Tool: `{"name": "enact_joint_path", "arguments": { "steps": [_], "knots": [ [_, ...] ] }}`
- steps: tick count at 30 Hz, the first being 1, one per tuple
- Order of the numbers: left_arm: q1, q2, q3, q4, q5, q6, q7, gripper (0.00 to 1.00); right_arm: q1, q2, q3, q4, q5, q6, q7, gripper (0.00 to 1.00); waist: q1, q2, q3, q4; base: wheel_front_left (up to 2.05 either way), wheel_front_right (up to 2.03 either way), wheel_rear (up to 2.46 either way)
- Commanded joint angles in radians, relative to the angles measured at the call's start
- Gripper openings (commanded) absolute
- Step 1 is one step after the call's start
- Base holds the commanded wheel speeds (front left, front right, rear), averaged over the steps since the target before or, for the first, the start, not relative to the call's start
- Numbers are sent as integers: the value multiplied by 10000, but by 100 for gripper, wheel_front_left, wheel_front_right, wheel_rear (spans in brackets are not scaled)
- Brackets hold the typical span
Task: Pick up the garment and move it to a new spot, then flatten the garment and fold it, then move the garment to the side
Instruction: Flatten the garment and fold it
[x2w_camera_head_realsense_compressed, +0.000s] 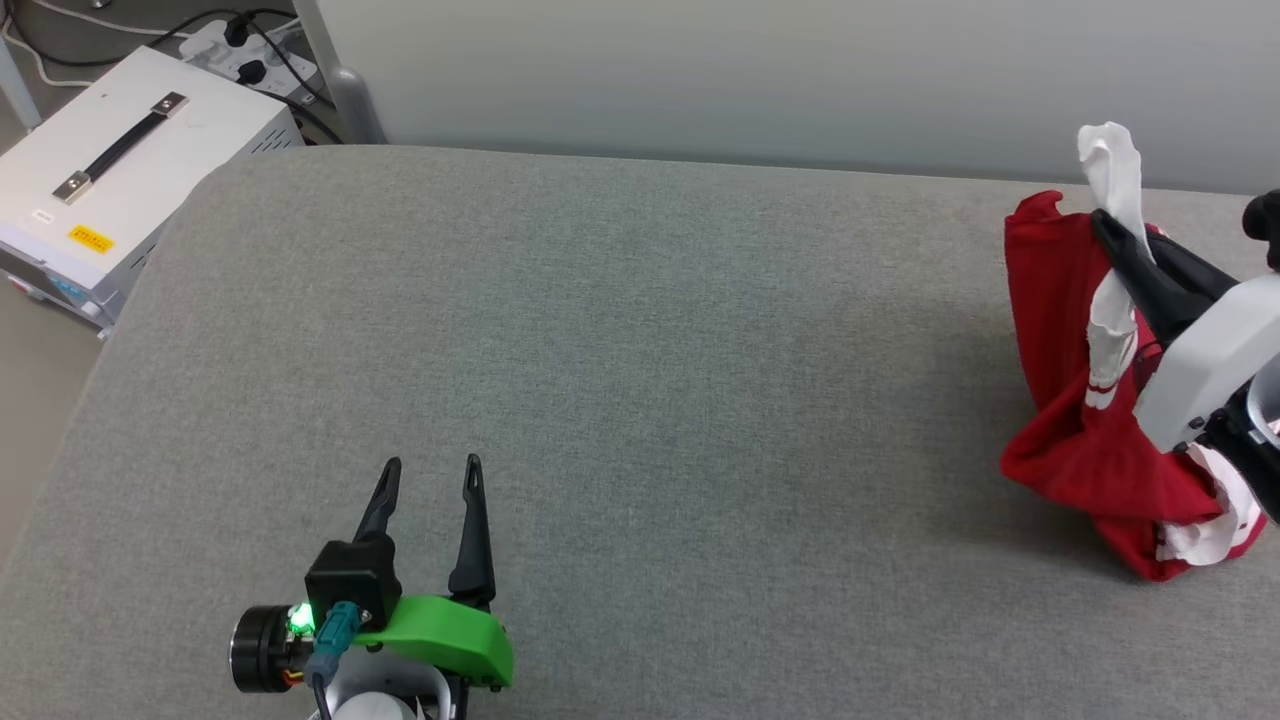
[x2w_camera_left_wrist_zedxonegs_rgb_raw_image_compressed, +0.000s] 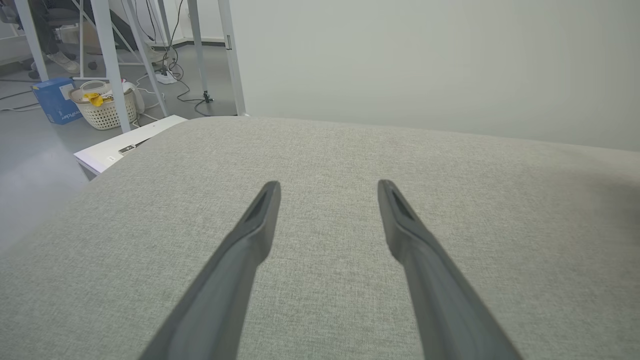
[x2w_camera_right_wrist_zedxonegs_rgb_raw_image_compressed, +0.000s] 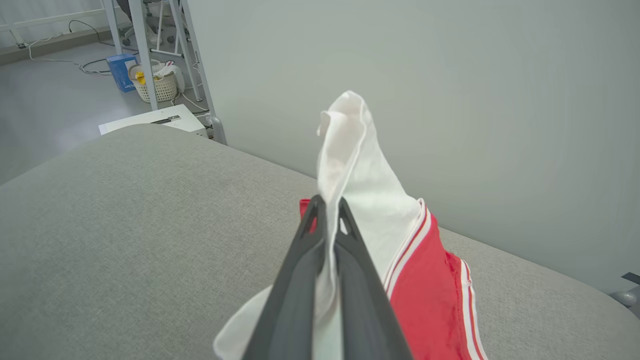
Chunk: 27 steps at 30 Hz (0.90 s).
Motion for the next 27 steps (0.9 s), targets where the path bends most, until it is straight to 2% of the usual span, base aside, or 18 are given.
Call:
{"name": "enact_joint_path", "arguments": {
  "steps": [1, 5, 11, 19, 27],
  "knots": [
    [100, -36, -23, -66, 27, -25, -57, 100, 97, 194, -9, -288, -160, 0, 157, 0, 0, 49, 96, 142, 0, 0, 0],
    [-58, -36, -123, -114, -46, 1, -57, 100, -250, 602, 413, -588, -465, 0, 511, 0, 0, 49, 320, 431, 0, 0, 0],
    [-316, -36, -226, -142, -152, 77, -57, 100, -1376, 1220, 2116, 143, -369, 0, 598, 0, 0, 49, 736, 906, 0, 0, 0],
    [-590, -36, -372, -163, -353, 174, -57, 100, -3132, 2530, 5263, 2570, -382, 0, -51, 0, 0, 49, 1300, 1343, 0, 0, 0],
    [-845, -36, -491, -171, -475, 265, -57, 100, -3552, 3733, 8332, 5544, -151, 0, -582, 0, 0, 49, 1718, 1552, 0, 0, 0]
  ]
}}
